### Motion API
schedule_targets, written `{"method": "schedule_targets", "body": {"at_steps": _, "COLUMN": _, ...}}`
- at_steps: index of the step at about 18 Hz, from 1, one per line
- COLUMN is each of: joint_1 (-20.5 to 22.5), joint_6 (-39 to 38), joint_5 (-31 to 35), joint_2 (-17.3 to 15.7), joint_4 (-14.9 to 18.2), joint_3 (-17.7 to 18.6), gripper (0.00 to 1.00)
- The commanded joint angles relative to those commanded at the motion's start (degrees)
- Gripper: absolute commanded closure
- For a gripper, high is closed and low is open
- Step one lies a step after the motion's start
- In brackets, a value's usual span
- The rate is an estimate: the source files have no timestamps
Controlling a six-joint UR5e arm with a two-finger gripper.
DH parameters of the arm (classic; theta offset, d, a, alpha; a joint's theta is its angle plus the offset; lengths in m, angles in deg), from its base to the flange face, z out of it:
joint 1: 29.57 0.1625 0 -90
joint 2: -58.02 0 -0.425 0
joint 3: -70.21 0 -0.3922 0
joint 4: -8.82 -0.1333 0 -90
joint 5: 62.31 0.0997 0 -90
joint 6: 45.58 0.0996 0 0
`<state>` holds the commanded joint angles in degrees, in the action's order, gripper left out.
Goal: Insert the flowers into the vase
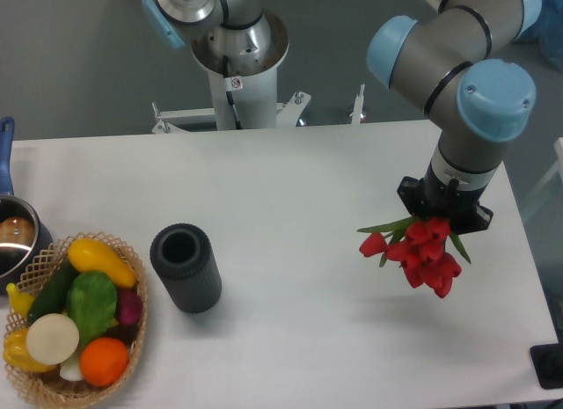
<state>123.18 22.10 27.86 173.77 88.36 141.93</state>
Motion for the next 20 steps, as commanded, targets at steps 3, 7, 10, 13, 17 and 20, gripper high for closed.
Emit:
{"method": "schedule_targets", "body": {"at_steps": 3, "joint_1": 0.09, "joint_6": 0.09, "joint_5": -0.26, "joint_2": -0.17, "joint_4": 0.09, "joint_3": 0.0, "gripper": 0.97}}
{"method": "schedule_targets", "body": {"at_steps": 7, "joint_1": 0.61, "joint_6": -0.52, "joint_5": -4.73, "joint_2": -1.05, "joint_4": -0.35, "joint_3": 0.26, "gripper": 0.96}}
{"method": "schedule_targets", "body": {"at_steps": 10, "joint_1": 1.76, "joint_6": -0.62, "joint_5": -8.6, "joint_2": -2.02, "joint_4": -0.53, "joint_3": 0.44, "gripper": 0.98}}
{"method": "schedule_targets", "body": {"at_steps": 13, "joint_1": 1.58, "joint_6": -0.79, "joint_5": -14.3, "joint_2": -4.03, "joint_4": -0.79, "joint_3": 1.4, "gripper": 0.99}}
{"method": "schedule_targets", "body": {"at_steps": 17, "joint_1": 1.14, "joint_6": -3.32, "joint_5": -25.9, "joint_2": -9.48, "joint_4": -8.5, "joint_3": 8.07, "gripper": 0.99}}
{"method": "schedule_targets", "body": {"at_steps": 20, "joint_1": 1.49, "joint_6": -6.94, "joint_5": -35.91, "joint_2": -12.74, "joint_4": -15.45, "joint_3": 13.08, "gripper": 0.99}}
